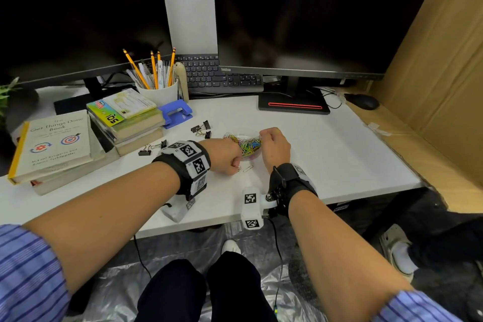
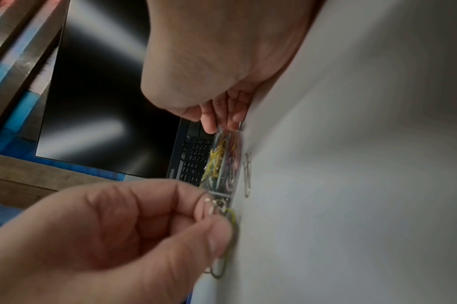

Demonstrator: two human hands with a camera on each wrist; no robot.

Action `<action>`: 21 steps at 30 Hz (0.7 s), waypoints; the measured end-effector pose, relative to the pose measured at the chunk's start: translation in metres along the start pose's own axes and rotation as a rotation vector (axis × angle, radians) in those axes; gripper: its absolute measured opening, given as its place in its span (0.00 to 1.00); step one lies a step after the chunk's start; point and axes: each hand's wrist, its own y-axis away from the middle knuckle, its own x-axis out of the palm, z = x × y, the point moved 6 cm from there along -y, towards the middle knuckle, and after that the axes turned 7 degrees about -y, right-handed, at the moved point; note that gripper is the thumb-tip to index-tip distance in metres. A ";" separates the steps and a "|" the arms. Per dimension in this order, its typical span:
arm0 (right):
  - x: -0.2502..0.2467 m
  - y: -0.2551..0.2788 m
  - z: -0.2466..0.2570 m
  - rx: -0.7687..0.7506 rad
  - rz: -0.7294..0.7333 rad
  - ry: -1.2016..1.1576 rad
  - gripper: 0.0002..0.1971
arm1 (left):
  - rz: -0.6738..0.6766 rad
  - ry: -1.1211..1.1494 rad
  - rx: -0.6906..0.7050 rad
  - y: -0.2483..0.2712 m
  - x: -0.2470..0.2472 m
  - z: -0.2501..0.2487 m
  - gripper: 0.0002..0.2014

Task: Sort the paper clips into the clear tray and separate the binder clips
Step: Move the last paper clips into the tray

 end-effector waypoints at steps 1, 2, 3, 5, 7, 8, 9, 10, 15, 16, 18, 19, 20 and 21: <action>0.000 0.000 0.000 0.000 -0.001 -0.003 0.14 | -0.009 0.023 -0.003 0.000 -0.001 0.001 0.08; 0.000 0.000 0.000 0.000 -0.005 -0.010 0.14 | -0.035 0.052 -0.006 0.000 -0.005 0.003 0.08; 0.000 0.000 0.000 0.000 -0.009 -0.018 0.13 | -0.070 0.089 -0.018 -0.001 -0.010 0.005 0.08; 0.000 0.000 -0.001 0.002 -0.012 -0.024 0.13 | -0.170 0.165 -0.059 -0.003 -0.025 0.012 0.06; 0.001 0.000 -0.001 0.004 -0.014 -0.022 0.14 | -0.265 0.230 -0.107 -0.007 -0.041 0.018 0.08; 0.001 0.000 -0.001 0.002 -0.014 -0.022 0.14 | -0.302 0.247 -0.122 -0.011 -0.049 0.020 0.09; 0.001 0.000 -0.001 0.001 -0.013 -0.021 0.14 | -0.328 0.255 -0.135 -0.016 -0.055 0.022 0.10; 0.001 0.000 -0.001 0.002 -0.011 -0.019 0.14 | -0.340 0.270 -0.148 -0.020 -0.058 0.022 0.11; -0.001 -0.001 -0.001 -0.006 -0.018 0.002 0.14 | -0.272 0.355 -0.217 -0.043 -0.053 0.025 0.13; -0.001 -0.001 -0.001 -0.006 -0.019 0.003 0.13 | -0.270 0.358 -0.219 -0.045 -0.052 0.025 0.13; 0.000 -0.001 -0.001 -0.004 -0.017 -0.004 0.13 | -0.277 0.362 -0.230 -0.045 -0.051 0.026 0.14; 0.000 -0.001 -0.001 -0.004 -0.017 -0.007 0.13 | -0.277 0.367 -0.235 -0.044 -0.050 0.027 0.14; 0.000 -0.001 -0.001 -0.004 -0.017 -0.009 0.13 | -0.276 0.370 -0.238 -0.044 -0.049 0.027 0.15; 0.000 -0.001 -0.001 -0.003 -0.016 -0.012 0.13 | -0.271 0.371 -0.241 -0.043 -0.048 0.027 0.15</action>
